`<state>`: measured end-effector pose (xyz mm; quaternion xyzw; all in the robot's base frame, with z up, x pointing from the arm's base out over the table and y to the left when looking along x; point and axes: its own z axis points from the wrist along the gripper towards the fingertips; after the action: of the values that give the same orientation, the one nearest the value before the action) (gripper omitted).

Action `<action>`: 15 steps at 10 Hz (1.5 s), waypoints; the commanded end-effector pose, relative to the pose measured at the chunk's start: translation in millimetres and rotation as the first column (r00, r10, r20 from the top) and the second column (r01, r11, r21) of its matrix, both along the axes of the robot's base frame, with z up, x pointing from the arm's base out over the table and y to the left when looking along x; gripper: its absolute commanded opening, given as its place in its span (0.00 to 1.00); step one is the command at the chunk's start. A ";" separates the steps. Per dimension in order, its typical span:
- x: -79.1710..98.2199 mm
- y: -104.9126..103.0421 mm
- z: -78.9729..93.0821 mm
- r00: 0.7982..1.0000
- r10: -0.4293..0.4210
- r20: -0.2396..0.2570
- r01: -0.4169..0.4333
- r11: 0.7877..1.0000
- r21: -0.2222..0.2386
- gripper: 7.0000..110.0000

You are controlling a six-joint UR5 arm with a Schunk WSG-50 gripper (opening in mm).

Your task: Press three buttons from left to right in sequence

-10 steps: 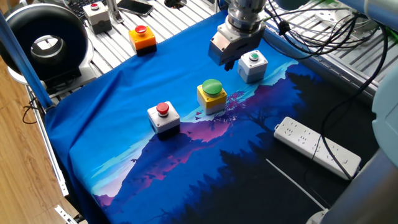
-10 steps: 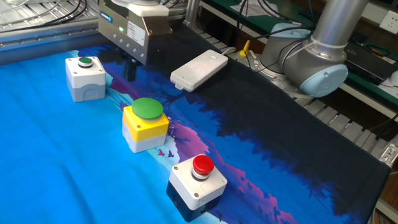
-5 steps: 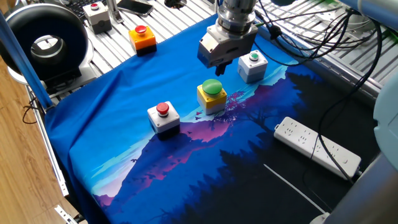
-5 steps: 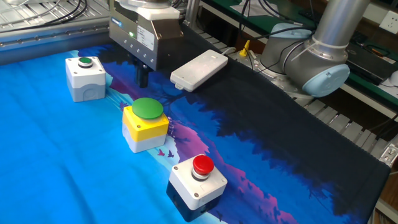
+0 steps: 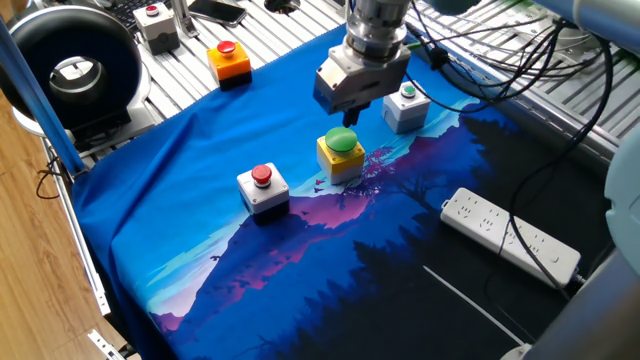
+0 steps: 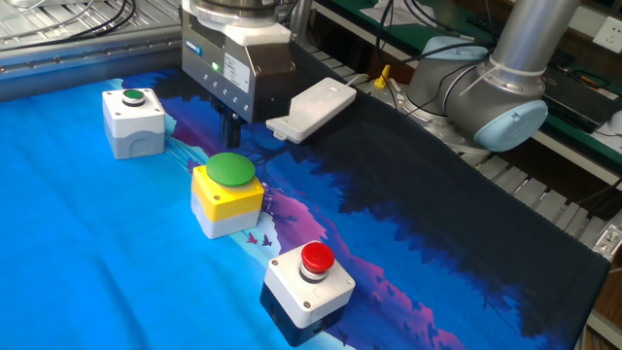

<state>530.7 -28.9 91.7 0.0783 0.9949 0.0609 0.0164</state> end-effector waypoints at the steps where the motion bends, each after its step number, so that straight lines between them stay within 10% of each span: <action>1: 2.2 3.5 -9.3 1.000 -0.009 0.019 0.009 1.000 0.001 0.00; 10: 14.4 9.8 -31.1 0.999 -0.009 0.050 0.008 1.000 0.011 0.00; 15: 4.8 12.6 44.0 0.998 -0.006 -0.070 0.005 1.000 -0.006 0.00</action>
<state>537.5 -22.4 101.7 0.0834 0.9948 0.0582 -0.0032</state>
